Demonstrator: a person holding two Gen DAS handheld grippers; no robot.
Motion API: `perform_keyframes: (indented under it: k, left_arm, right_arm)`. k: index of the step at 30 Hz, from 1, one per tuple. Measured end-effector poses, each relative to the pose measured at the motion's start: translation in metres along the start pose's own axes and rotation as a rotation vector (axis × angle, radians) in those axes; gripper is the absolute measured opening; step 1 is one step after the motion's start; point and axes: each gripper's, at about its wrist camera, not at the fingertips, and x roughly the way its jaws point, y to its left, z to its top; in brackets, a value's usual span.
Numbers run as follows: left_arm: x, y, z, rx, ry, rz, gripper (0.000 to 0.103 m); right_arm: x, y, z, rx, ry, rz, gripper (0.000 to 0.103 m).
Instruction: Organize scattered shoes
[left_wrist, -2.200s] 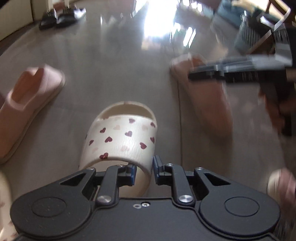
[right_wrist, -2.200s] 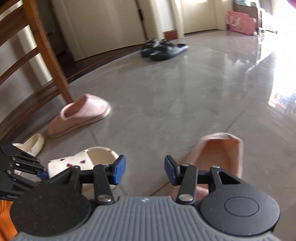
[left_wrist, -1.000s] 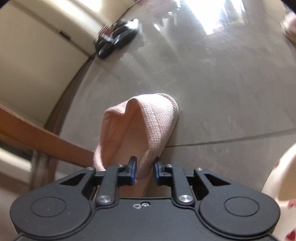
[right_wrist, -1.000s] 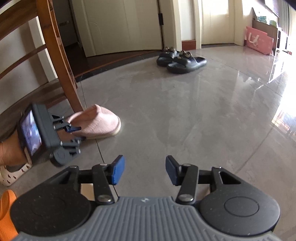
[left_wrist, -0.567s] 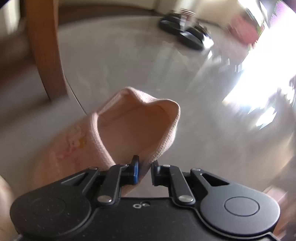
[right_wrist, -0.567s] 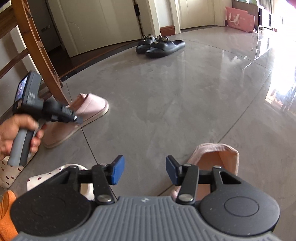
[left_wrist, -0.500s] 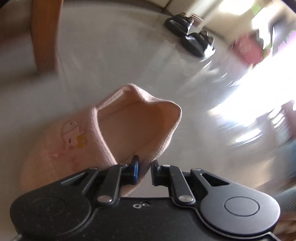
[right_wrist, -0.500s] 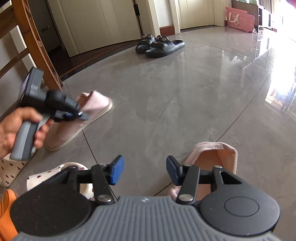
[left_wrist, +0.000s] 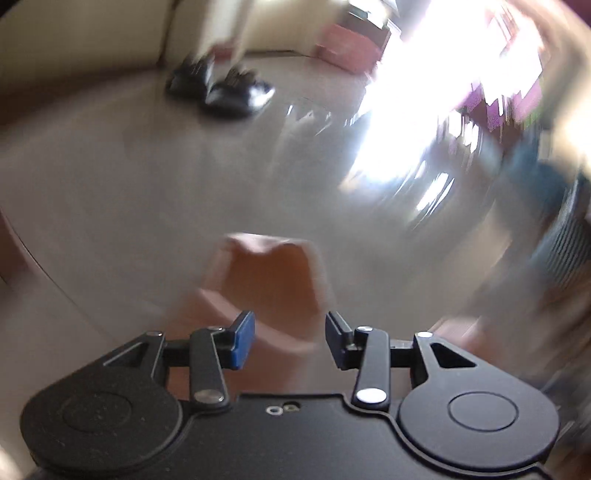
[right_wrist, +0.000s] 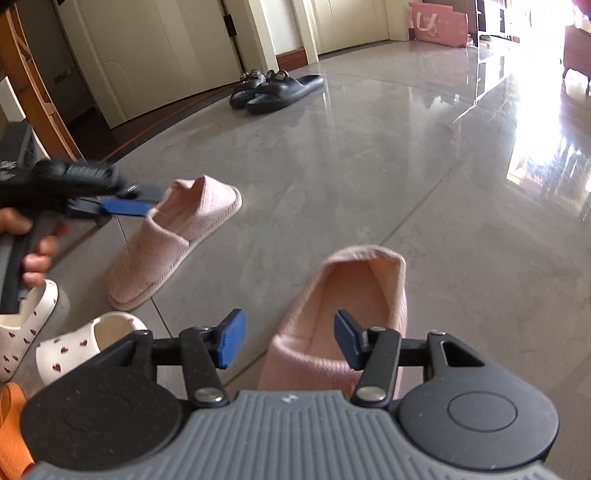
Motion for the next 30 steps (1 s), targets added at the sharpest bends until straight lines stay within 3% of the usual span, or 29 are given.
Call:
perform_keyframes:
  k: [2,5,9,10,12,16,18,20,24,30]
  left_arm:
    - [-0.01,-0.003,-0.022,0.112,0.045,0.04,0.061]
    - [-0.006,0.001,-0.046,0.136,0.122,0.101,0.067]
    - [-0.003,0.021,-0.057,-0.007,0.128,0.082,0.067]
    - [-0.001,0.026,-0.06,-0.096,0.129,0.057,0.067]
    - [0.007,0.027,-0.058,-0.177,0.147,0.044,0.066]
    - [0.016,0.024,-0.053,-0.31,0.173,0.03,0.056]
    - [0.018,0.02,-0.049,-0.339,0.2,0.005,0.024]
    - [0.02,0.015,-0.046,-0.454,0.243,-0.045,0.019]
    - [0.027,-0.009,-0.043,-0.534,0.274,-0.13,0.016]
    - [0.041,-0.078,-0.042,-0.428,0.326,-0.278,0.013]
  right_arm:
    - [0.0,0.004,-0.006,-0.006,0.015,0.015,0.057]
    - [0.001,0.011,-0.011,-0.025,0.027,0.029,0.058]
    - [0.002,0.02,-0.015,-0.028,0.037,0.054,0.058]
    - [0.002,0.022,-0.014,-0.036,0.035,0.058,0.058]
    - [0.001,0.027,-0.013,-0.053,0.032,0.068,0.058]
    - [0.0,0.025,-0.01,-0.059,0.02,0.056,0.058]
    - [0.0,0.023,-0.009,-0.052,0.018,0.049,0.058]
    - [0.002,0.017,-0.008,-0.03,0.016,0.037,0.058]
    - [0.001,0.012,-0.005,-0.014,0.001,0.023,0.058]
    - [-0.005,-0.001,0.0,0.007,-0.031,-0.01,0.058]
